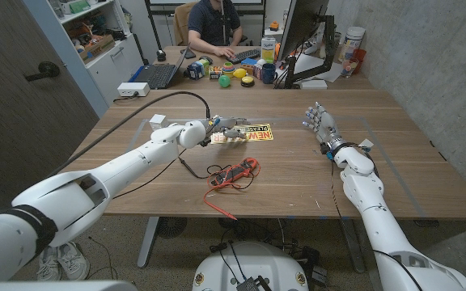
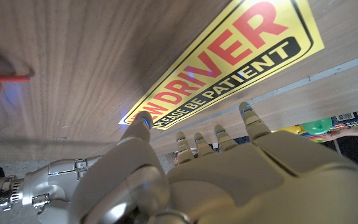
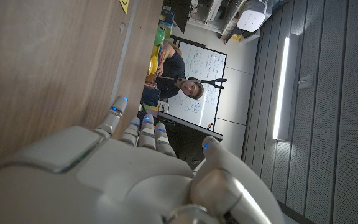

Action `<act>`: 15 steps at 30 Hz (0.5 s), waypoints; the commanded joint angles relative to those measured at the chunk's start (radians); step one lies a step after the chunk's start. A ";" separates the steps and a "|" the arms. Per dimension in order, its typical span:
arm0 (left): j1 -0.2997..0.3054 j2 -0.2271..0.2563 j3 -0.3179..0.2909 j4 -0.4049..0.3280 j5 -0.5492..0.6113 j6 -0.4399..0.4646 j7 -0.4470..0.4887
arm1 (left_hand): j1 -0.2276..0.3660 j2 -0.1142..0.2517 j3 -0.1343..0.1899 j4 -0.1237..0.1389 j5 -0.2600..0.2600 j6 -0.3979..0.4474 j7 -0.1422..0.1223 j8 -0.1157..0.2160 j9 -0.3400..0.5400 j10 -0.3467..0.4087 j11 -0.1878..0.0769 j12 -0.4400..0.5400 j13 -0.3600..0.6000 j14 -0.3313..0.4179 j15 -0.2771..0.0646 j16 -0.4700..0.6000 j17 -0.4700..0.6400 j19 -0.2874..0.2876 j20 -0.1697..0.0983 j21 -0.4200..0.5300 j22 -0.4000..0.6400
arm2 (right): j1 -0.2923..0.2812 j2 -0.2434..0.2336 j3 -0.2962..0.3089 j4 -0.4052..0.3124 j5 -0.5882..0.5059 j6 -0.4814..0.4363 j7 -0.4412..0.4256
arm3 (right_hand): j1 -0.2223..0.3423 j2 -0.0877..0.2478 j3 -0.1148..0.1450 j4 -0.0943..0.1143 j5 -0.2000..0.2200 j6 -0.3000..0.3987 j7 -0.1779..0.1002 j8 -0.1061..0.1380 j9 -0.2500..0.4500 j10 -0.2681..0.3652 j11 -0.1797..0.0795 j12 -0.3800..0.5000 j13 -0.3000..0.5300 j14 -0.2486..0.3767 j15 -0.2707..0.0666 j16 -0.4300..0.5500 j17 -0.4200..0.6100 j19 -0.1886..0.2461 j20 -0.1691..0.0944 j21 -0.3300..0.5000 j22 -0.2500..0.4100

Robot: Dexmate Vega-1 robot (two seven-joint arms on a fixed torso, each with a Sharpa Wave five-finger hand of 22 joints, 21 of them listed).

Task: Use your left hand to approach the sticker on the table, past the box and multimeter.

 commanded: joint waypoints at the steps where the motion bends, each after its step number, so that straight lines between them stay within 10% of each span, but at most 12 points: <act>1: -0.003 0.005 0.003 0.001 0.002 -0.004 0.010 | 0.013 0.004 0.008 0.000 -0.008 0.013 -0.004 0.008 0.002 -0.012 -0.003 -0.006 0.003 -0.016 -0.056 -0.006 0.001 -0.009 0.001 -0.004 0.001 | 0.007 -0.001 -0.005 0.010 -0.006 0.002 0.002 | -0.004 0.004 -0.003 -0.003 0.002 0.007 0.000 0.009 0.005 0.003 0.001 0.006 0.005 0.002 0.002 -0.003 0.003 -0.014 -0.007 -0.004 0.003; 15: -0.018 -0.005 0.011 0.026 0.002 -0.020 0.010 | 0.019 0.006 0.007 0.000 -0.014 0.021 -0.004 0.008 0.002 -0.011 -0.004 -0.007 0.003 -0.018 -0.058 -0.009 0.001 -0.011 -0.003 -0.005 0.001 | 0.010 0.003 -0.004 0.014 -0.006 0.000 -0.004 | -0.007 0.003 -0.005 -0.003 0.003 0.006 0.000 0.008 0.005 0.002 0.000 0.005 0.005 0.002 0.002 -0.005 0.003 -0.014 -0.006 -0.010 0.003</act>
